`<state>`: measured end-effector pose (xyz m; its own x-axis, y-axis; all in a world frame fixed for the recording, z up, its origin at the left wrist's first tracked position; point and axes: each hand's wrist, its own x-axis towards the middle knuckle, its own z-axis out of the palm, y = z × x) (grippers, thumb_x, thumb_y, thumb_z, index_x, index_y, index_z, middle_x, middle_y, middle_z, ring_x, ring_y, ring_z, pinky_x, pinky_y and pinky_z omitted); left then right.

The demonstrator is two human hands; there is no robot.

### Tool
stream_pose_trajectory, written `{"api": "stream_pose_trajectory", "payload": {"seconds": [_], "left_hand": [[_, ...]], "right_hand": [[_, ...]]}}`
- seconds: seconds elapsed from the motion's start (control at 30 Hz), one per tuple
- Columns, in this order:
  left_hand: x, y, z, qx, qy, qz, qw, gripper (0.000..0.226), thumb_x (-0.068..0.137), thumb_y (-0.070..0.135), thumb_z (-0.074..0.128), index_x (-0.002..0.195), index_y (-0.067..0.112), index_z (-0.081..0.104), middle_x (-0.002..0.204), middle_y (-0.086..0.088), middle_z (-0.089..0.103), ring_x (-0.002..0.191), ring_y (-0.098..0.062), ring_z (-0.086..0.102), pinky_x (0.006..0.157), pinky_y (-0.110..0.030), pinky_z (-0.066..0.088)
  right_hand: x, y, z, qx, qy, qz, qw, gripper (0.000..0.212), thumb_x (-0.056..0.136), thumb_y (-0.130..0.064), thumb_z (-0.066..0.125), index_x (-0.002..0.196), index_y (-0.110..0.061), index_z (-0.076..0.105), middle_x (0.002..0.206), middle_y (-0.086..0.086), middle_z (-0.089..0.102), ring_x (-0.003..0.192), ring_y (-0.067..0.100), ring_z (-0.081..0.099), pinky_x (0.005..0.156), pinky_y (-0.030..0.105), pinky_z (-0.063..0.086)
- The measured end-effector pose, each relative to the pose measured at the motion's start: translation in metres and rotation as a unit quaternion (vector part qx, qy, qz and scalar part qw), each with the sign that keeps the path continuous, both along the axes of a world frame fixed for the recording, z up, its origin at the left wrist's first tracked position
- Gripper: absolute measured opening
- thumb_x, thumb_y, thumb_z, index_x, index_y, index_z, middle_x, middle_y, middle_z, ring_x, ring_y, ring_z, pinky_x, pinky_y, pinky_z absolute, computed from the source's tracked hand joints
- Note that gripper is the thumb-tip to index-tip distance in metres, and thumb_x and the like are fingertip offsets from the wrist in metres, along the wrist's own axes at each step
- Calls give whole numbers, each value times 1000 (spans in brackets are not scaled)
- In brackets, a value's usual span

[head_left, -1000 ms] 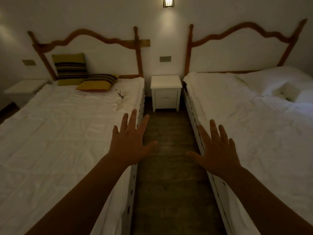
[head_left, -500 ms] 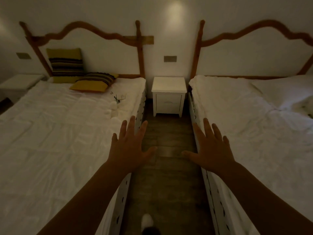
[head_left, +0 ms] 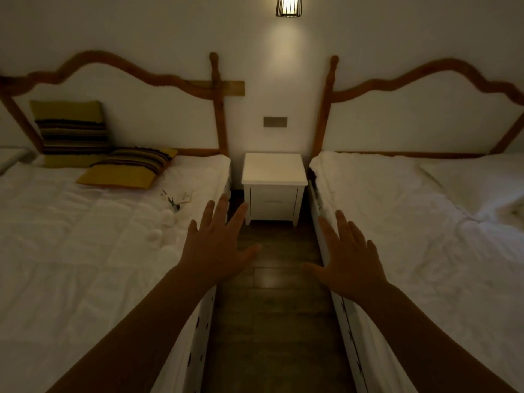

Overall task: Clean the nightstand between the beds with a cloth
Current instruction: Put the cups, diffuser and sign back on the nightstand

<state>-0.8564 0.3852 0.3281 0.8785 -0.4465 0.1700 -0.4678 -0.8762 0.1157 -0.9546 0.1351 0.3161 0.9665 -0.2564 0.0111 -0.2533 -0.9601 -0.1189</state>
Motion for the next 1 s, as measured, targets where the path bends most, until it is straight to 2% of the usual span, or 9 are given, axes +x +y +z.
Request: {"api": "stream_pose_trajectory", "payload": {"seconds": [0.23, 0.4, 0.6, 0.77, 0.87, 1.0], "left_hand": [[98, -33, -19, 10, 6, 22, 1000, 96, 66, 90, 11, 144, 43, -21, 160, 0, -17, 147, -30, -6, 111, -62, 14], [178, -72, -25, 14, 15, 49, 999, 96, 65, 89, 9, 144, 44, -22, 160, -1, -18, 147, -31, -7, 112, -61, 16], [254, -103, -16, 7, 20, 110, 994, 95, 69, 87, 12, 146, 41, -19, 160, -3, -17, 147, -31, -7, 113, -60, 16], [287, -77, -24, 6, 44, 202, 978, 93, 71, 85, 13, 147, 39, -14, 161, -3, -14, 148, -31, -5, 112, -60, 17], [298, -51, -33, 6, 61, 256, 965, 92, 73, 85, 15, 148, 39, -11, 161, -2, -13, 148, -29, -3, 113, -58, 19], [314, -12, -49, -26, 71, 336, 939, 93, 72, 86, 13, 150, 38, -6, 162, -3, -10, 148, -27, -2, 114, -56, 19]], "right_hand": [[107, -46, -14, 13, -2, 4, 1000, 108, 68, -88, 41, 146, -40, -16, 160, 0, -18, 147, 31, -3, 113, 58, 18], [206, -93, -26, 40, -12, 32, 999, 109, 67, -87, 43, 144, -42, -19, 160, -2, -14, 147, 29, -3, 113, 58, 17], [334, -132, -19, 24, -6, 114, 993, 107, 65, -90, 39, 146, -41, -12, 161, 1, -7, 146, 32, 4, 112, 61, 22], [426, -110, -18, 12, 15, 205, 979, 107, 67, -86, 45, 145, -40, -12, 161, 1, -8, 147, 32, 2, 114, 60, 18], [464, -78, -25, 23, 36, 257, 966, 108, 68, -86, 46, 145, -42, -15, 160, -4, -13, 147, 29, -3, 114, 58, 15], [510, -20, -39, 12, 53, 340, 939, 106, 71, -83, 45, 147, -39, -14, 161, -2, -12, 147, 31, -2, 115, 57, 16]]}}
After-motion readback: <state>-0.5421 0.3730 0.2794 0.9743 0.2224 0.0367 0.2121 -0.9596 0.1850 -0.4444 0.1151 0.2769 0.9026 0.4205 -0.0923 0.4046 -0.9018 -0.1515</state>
